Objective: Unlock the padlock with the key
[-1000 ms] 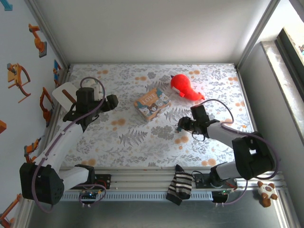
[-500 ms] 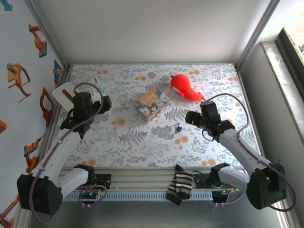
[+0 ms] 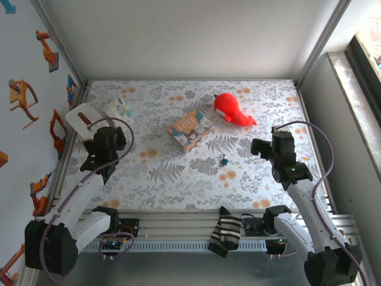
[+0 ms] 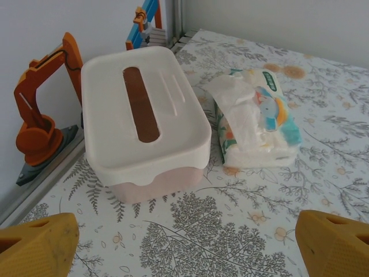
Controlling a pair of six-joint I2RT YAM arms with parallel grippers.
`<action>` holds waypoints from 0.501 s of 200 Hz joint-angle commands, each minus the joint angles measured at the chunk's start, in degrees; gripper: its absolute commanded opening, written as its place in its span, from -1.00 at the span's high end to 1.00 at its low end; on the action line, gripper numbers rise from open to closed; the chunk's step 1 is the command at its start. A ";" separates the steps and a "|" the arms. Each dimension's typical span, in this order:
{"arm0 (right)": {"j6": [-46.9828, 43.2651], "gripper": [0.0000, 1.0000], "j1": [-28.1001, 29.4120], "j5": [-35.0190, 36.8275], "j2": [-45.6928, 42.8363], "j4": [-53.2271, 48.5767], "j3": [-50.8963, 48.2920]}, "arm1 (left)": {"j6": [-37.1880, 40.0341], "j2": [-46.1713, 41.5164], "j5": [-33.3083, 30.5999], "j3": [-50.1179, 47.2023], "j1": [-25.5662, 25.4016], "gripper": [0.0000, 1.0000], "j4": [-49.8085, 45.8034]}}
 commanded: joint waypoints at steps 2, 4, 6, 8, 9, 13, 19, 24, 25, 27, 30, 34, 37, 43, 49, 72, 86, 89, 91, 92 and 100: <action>-7.11 -0.99 -4.35 -0.14 -1.31 5.03 -4.47 | 3.22 2.43 -4.60 -0.82 0.29 -0.92 5.10; -7.39 -0.99 -4.70 -0.35 -1.28 5.72 -4.80 | 3.18 2.74 -4.69 -0.92 0.31 -0.92 5.29; -7.57 -0.99 -5.10 -0.58 -1.27 6.43 -5.19 | 3.18 2.93 -4.72 -1.03 0.34 -0.92 5.52; -7.90 -0.99 -5.42 -0.84 -1.20 7.13 -5.53 | 3.13 3.22 -4.72 -1.12 0.30 -0.92 5.70; -8.06 -0.99 -5.59 -0.91 -1.19 7.48 -5.75 | 3.11 3.41 -4.72 -1.23 0.29 -0.92 5.85; -8.41 -0.99 -6.09 -1.12 -1.10 8.89 -6.65 | 3.23 3.87 -4.62 -1.51 0.29 -0.92 6.53; -8.99 -0.99 -6.79 -1.33 -0.77 10.96 -7.67 | 3.77 4.54 -4.32 -2.03 0.29 -0.92 7.66; -9.35 -0.99 -7.31 -1.78 -0.33 12.64 -8.39 | 4.11 5.00 -4.21 -2.43 0.29 -0.92 8.56; -9.35 -0.99 -7.41 -1.91 -0.18 12.96 -8.50 | 4.12 5.09 -4.20 -2.49 0.29 -0.92 8.64; -9.49 -0.99 -7.60 -2.16 0.10 13.75 -8.75 | 4.14 5.27 -4.20 -2.61 0.29 -0.92 8.95; -9.50 -0.99 -7.94 -2.59 0.52 14.81 -9.10 | 4.26 5.42 -4.15 -2.91 0.29 -0.92 9.37; -9.39 -0.99 -8.30 -3.04 1.08 16.18 -9.48 | 4.62 5.68 -3.86 -3.22 0.29 -0.92 10.16; -9.34 -0.99 -8.55 -3.69 1.63 17.14 -9.79 | 5.05 5.71 -3.44 -3.51 0.33 -0.92 10.72; -9.38 -0.99 -8.97 -5.07 2.92 19.41 -10.35 | 5.68 6.00 -2.96 -4.05 0.29 -0.92 11.97; -9.53 -0.99 -9.23 -5.80 4.23 22.24 -10.76 | 6.07 6.13 -2.43 -4.58 0.38 -0.92 12.97; -9.98 -0.99 -10.26 -7.42 10.67 32.96 -12.51 | 7.37 7.85 1.25 -6.10 1.23 -0.92 17.69; -9.92 -0.99 -10.76 -9.15 14.73 40.86 -13.69 | 8.18 9.58 2.80 -6.08 1.72 -0.92 19.61; -9.90 -0.99 -10.81 -9.23 15.64 42.64 -14.04 | 8.38 9.95 3.15 -6.12 1.85 -0.92 20.01; -10.02 -0.99 -10.85 -9.24 16.08 43.82 -14.23 | 8.47 10.22 3.53 -6.15 1.97 -0.92 20.20; -10.00 -0.99 -10.85 -9.28 16.46 44.37 -14.27 | 8.55 10.30 3.71 -6.16 2.05 -0.92 20.40; -9.95 -0.99 -11.16 -9.95 18.88 48.44 -14.90 | 9.09 11.12 5.26 -6.33 2.43 -0.92 21.98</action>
